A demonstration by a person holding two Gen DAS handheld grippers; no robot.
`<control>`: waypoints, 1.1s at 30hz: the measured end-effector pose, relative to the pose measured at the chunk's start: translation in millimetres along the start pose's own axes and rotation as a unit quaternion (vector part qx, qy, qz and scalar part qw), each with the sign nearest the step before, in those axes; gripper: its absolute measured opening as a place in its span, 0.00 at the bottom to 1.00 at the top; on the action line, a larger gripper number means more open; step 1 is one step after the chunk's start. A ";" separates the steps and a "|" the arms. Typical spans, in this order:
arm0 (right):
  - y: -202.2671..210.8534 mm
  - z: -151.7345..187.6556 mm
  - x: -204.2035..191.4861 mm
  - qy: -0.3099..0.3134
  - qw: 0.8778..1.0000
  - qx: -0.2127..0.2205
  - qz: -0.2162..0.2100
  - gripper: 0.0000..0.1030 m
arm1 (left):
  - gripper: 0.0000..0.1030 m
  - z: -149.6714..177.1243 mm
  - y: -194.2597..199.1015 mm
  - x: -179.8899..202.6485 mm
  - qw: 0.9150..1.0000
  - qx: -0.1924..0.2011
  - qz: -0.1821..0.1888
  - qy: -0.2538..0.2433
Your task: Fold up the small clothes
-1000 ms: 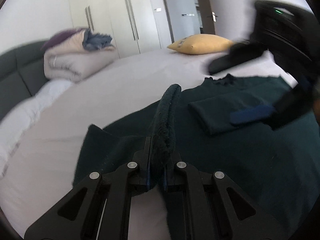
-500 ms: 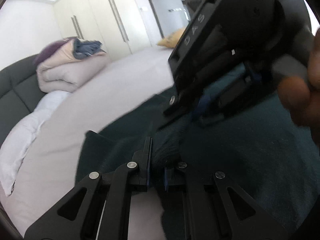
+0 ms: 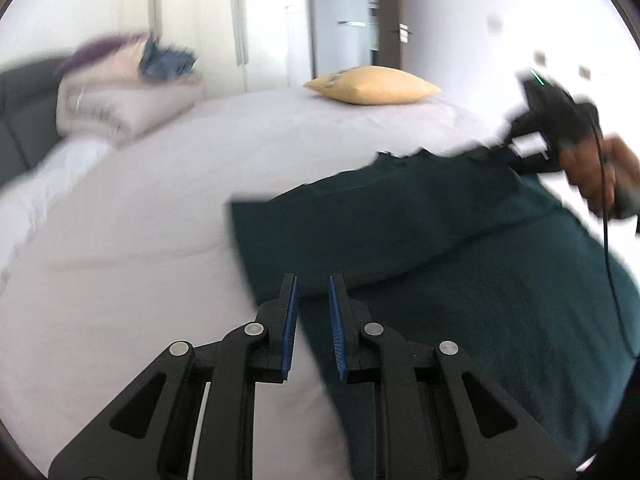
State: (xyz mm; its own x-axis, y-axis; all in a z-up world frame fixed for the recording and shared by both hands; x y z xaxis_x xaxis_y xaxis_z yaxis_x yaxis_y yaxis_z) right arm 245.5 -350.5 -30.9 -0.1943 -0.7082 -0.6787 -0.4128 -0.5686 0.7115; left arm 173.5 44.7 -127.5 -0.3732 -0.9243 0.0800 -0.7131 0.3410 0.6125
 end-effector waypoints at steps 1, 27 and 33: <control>7.6 -4.3 14.3 -0.011 1.000 0.009 0.006 0.09 | 0.15 -1.9 -0.4 -15.9 1.000 -0.006 0.005 0.030; 19.9 -32.3 85.5 -0.012 0.992 0.037 0.122 0.15 | 0.15 -62.1 -156.8 -14.1 0.990 -0.137 -0.003 0.036; 26.8 -28.4 82.8 -0.014 0.993 0.041 0.112 0.37 | 0.16 -50.2 -160.1 -13.3 0.991 -0.129 -0.008 0.022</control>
State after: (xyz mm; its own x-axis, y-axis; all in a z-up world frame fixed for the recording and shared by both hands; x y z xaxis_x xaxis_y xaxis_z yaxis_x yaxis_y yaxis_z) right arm 243.7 -436.3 -62.9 -0.3144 -0.8002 -0.5108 -0.4264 -0.3616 0.8291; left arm 322.4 -6.2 -187.2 -0.3328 -0.9379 0.0981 -0.5412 0.2752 0.7946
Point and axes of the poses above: each gripper's, at about its wrist camera, not at the fingertips, and y roughly against the way its jaws point, x to its right, z to its underside, the point moved 2 cm from there along -y, roughly the way its jaws point, and after that the axes turned 8 degrees about z, right-handed, at the moved point
